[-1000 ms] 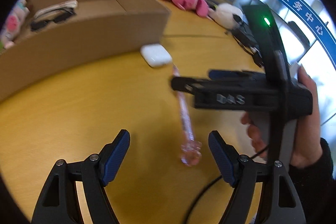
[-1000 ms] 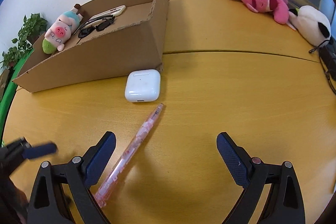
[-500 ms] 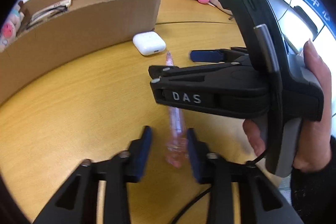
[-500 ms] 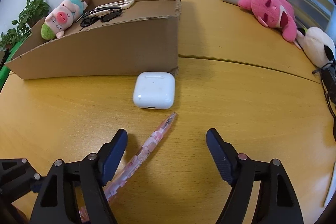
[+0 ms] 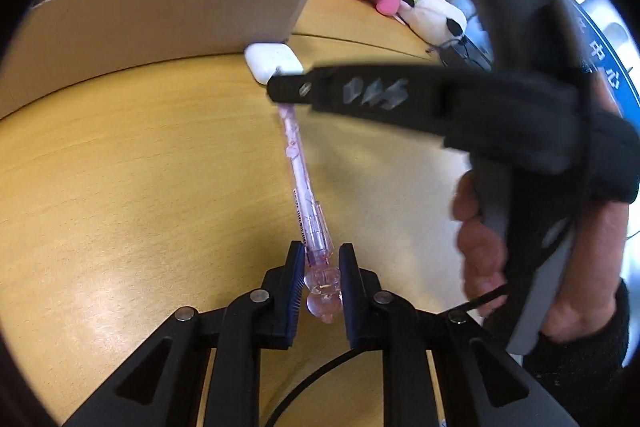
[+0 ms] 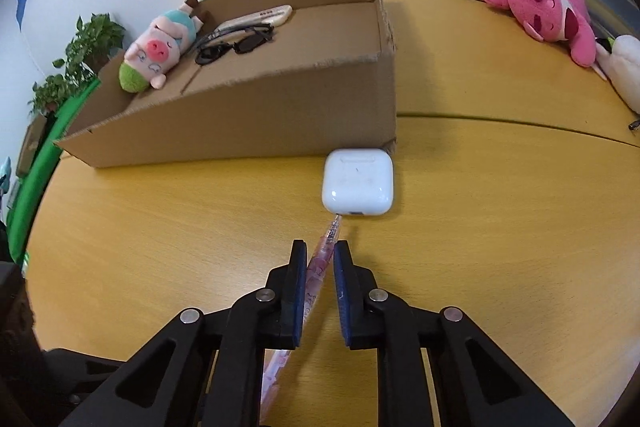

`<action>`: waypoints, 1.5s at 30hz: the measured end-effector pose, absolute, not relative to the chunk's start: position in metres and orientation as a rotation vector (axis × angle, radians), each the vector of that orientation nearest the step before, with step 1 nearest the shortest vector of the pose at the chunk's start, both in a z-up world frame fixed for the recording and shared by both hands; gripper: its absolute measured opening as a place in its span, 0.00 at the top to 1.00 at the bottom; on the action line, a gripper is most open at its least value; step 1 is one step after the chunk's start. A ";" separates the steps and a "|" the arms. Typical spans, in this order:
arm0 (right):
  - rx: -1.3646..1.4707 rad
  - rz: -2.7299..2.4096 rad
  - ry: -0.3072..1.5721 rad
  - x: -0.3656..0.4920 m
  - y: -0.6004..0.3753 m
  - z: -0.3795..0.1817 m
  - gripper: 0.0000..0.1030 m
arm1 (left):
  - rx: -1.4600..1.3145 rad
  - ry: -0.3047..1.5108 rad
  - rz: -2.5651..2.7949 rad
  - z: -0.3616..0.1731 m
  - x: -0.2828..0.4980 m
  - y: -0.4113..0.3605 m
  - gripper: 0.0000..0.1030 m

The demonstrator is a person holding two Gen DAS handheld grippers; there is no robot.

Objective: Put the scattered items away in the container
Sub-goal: 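Grasp the pink pen with the right gripper while the left gripper pinches its tip, then lift the pink pen with the right gripper and carry it over the box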

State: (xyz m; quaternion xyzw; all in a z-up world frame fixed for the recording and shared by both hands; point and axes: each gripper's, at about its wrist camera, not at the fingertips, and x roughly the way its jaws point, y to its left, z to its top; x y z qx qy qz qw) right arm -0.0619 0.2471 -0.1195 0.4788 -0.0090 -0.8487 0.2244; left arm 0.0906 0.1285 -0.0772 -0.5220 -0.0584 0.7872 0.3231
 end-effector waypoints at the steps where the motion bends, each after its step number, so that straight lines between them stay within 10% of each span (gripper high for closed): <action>1: 1.304 -2.334 -0.045 -0.062 0.246 -0.113 0.88 | -1.358 -0.162 2.080 -0.075 0.092 0.126 0.84; 15: 1.203 -2.314 -0.070 -0.085 0.226 -0.050 0.97 | -1.251 -0.225 2.219 -0.047 0.087 0.088 0.85; 20: 1.390 -2.238 -0.107 -0.077 0.238 -0.095 0.30 | -1.327 -0.255 2.208 -0.055 0.071 0.090 0.85; 31: 1.515 -2.052 -0.159 -0.080 0.203 -0.138 0.30 | -1.341 -0.256 2.197 -0.061 0.062 0.091 0.85; 34: 1.523 -2.060 -0.048 -0.080 0.185 -0.137 0.49 | -1.346 -0.262 2.200 -0.062 0.061 0.092 0.85; 36: 1.538 -2.085 0.049 -0.080 0.176 -0.136 0.80 | -1.357 -0.262 2.214 -0.065 0.057 0.092 0.85; 45: 1.535 -2.099 -0.036 -0.079 0.189 -0.133 0.84 | -1.306 -0.242 2.246 -0.058 0.063 0.089 0.85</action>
